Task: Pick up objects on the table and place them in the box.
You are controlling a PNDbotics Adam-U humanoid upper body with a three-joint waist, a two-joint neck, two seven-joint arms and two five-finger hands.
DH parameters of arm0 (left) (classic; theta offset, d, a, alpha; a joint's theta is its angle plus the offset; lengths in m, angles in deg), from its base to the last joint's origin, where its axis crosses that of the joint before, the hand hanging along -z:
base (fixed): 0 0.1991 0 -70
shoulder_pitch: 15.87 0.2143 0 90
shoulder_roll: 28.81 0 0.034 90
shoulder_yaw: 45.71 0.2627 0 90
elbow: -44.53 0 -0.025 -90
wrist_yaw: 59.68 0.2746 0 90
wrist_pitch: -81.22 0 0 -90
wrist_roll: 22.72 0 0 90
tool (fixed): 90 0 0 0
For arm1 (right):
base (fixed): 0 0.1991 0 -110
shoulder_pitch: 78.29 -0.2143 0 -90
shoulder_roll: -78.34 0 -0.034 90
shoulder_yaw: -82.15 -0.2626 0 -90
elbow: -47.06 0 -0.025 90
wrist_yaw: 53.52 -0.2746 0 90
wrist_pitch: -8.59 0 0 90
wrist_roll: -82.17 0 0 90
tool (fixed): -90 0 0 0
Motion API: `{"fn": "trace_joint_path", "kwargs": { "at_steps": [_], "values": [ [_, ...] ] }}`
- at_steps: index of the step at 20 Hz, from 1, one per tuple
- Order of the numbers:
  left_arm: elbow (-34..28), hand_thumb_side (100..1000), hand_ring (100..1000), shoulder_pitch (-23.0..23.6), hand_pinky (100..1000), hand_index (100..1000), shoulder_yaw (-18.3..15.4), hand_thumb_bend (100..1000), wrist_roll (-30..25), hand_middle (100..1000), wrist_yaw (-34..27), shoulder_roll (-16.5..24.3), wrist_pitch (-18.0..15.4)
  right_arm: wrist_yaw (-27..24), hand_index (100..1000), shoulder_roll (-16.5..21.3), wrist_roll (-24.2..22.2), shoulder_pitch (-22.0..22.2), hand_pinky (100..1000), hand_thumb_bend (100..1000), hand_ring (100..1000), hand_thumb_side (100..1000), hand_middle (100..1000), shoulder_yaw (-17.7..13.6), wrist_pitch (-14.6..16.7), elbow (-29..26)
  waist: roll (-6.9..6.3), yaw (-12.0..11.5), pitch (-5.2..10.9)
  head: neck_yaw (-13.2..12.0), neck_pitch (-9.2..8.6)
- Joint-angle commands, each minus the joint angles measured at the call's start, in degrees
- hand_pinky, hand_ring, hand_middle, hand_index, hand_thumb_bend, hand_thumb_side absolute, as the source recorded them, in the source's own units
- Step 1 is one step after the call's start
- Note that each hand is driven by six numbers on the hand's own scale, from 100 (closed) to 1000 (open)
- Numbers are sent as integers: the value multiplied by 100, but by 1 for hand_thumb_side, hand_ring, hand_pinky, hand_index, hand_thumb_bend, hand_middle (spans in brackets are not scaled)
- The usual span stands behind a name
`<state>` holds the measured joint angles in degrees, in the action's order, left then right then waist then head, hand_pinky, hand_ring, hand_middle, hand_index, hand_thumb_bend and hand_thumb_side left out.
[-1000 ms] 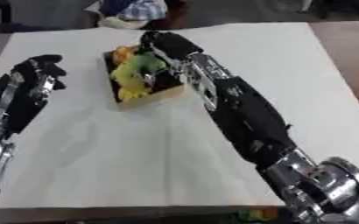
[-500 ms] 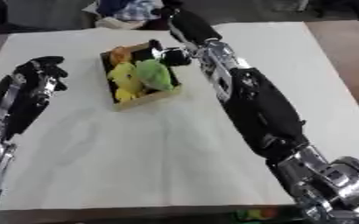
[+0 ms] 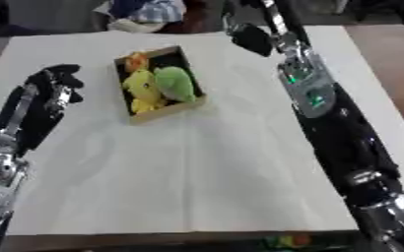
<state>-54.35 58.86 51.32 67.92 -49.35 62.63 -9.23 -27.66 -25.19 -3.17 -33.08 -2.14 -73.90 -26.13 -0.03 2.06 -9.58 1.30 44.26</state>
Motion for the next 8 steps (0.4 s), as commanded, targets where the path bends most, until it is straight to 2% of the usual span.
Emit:
{"fn": "trace_joint_path", "kwargs": {
  "at_steps": [1,4,8],
  "values": [
    [-78,847,552,-20,634,820,-89,100,91,592,-34,-25,-44,-574,855,180,0,339,791,100,688,603,690,-57,-9,-801,62,24,59,-49,-14],
    [-77,850,551,20,633,820,-117,100,145,591,-47,-105,-83,-940,832,205,65,888,788,100,679,636,678,-171,-49,-1258,65,57,35,-89,-14],
    [-72,856,548,72,632,820,-152,100,226,588,-67,-187,-130,-1268,823,226,151,1423,787,100,672,669,670,-268,-104,-1587,76,80,10,-121,-14]
  ]
}}
